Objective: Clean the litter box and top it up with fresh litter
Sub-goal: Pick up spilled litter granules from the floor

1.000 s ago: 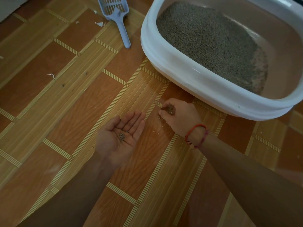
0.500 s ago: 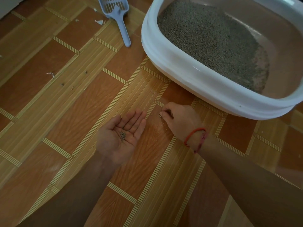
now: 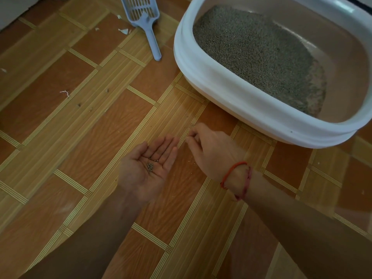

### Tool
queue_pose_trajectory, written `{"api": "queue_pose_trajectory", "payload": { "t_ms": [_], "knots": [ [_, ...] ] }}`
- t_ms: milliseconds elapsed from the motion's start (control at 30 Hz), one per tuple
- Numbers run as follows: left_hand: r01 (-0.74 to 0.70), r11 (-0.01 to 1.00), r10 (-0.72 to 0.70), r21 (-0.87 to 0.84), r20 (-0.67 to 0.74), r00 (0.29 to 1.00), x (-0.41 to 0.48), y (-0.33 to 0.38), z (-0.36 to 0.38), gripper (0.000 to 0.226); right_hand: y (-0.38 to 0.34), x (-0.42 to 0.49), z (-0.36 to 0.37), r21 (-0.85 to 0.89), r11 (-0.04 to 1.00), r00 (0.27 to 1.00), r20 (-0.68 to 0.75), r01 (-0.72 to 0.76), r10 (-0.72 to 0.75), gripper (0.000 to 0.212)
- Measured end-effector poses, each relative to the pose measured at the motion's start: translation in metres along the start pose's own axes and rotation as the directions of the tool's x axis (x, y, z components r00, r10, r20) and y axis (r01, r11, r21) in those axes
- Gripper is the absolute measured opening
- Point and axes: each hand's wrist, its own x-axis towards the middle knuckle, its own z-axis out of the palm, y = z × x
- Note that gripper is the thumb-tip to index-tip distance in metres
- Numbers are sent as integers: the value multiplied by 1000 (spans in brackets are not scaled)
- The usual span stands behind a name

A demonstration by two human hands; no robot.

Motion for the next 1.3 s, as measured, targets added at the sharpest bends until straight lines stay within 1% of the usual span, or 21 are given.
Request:
{"api": "queue_pose_trajectory", "payload": {
  "t_ms": [100,200,300,433,600,700,767,833,933,1000,1067,1200,1300],
  "knots": [
    [11,1000,-11,7,38,999,0,-1,-2,56,-32,-12,-5,108,993,998,28,47,-50,12],
    [68,997,-71,36,89,993,0,-1,-5,55,-51,-19,0,158,983,991,79,97,-110,12],
    [97,994,-102,58,99,990,-1,-2,-3,57,-56,-23,7,153,980,985,92,130,-145,14],
    [89,996,-90,19,90,992,-3,-2,0,56,-57,-25,10,162,974,982,79,156,-170,11],
    [50,997,-54,53,70,996,-1,-3,-1,59,-51,-26,12,188,966,980,56,178,-192,11],
    [51,997,-56,60,73,996,0,-3,0,60,-51,-27,11,168,963,975,43,209,-219,18],
    [58,997,-62,51,84,995,0,-2,-1,58,-49,-26,7,183,957,973,11,225,-231,20],
    [47,999,-49,27,75,996,0,-1,-1,54,-40,-21,3,198,961,981,-54,192,-185,16],
    [5,1000,-5,-9,11,1000,1,2,-2,54,-13,-7,-2,181,983,992,-127,41,-18,13],
    [-6,1000,6,-22,-19,1000,1,3,-2,53,7,2,-4,157,985,990,-105,-76,93,12],
    [-5,1000,5,-22,-27,1000,1,3,-2,53,22,8,-5,107,984,986,-63,-145,152,14],
    [0,1000,0,-6,-22,1000,2,2,-1,52,31,13,1,81,974,977,-21,-211,213,16],
    [-1,1000,1,4,-18,1000,2,1,0,53,33,15,7,83,970,973,-11,-227,229,15]
  ]
}}
